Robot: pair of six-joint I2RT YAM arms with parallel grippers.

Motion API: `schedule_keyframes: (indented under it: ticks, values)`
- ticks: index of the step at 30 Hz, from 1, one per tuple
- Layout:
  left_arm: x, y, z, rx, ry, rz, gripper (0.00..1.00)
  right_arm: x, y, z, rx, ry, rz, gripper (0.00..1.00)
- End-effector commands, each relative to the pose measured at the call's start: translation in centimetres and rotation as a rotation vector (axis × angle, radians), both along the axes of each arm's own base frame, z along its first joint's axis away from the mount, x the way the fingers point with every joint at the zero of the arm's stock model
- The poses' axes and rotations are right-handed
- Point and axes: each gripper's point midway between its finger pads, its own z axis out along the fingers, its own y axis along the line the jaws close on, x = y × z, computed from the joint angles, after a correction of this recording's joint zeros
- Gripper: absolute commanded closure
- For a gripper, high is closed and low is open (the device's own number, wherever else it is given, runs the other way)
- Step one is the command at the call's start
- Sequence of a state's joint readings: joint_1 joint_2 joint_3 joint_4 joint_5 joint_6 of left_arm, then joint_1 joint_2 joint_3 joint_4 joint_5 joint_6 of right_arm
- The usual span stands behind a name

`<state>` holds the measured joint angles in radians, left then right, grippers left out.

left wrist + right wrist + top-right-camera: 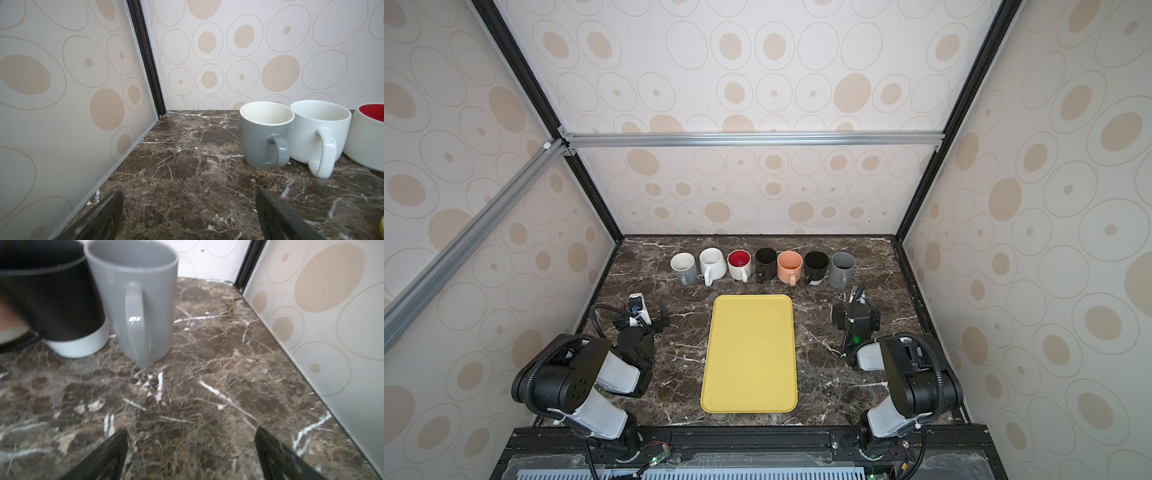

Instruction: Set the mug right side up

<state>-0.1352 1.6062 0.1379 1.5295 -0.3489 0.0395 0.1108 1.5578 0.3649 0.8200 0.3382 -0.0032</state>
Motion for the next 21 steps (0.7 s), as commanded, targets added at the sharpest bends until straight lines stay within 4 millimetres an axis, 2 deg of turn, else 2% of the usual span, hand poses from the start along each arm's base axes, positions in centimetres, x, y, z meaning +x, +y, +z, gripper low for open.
schedule_keyframes:
  ticks: [1,3,5,7,11,15,21]
  values:
    - [0.4,0.1,0.9,-0.011,-0.029,0.003,0.00,2.1,1.5,2.7,0.032,-0.118,0.094,0.02]
    - [0.4,0.1,0.9,-0.011,-0.029,0.003,0.00,1.7,1.2,1.9,0.060,-0.042,0.092,0.00]
    - [0.4,0.1,0.8,-0.010,-0.028,0.003,0.00,2.0,1.2,2.4,0.050,-0.098,0.094,0.00]
    - [0.4,0.1,0.8,-0.009,-0.027,0.003,0.00,1.8,1.2,2.1,0.060,-0.044,0.091,0.00]
    - [0.4,0.2,0.8,-0.011,-0.025,0.004,0.00,1.8,1.2,2.2,0.052,-0.076,0.093,0.00]
    - [2.8,0.6,-0.7,-0.073,0.063,-0.068,0.00,1.8,1.2,2.2,0.052,-0.066,0.093,0.00]
    - [2.3,0.3,-0.2,-0.066,0.038,-0.090,0.00,1.8,1.1,2.2,0.053,-0.062,0.091,0.00]
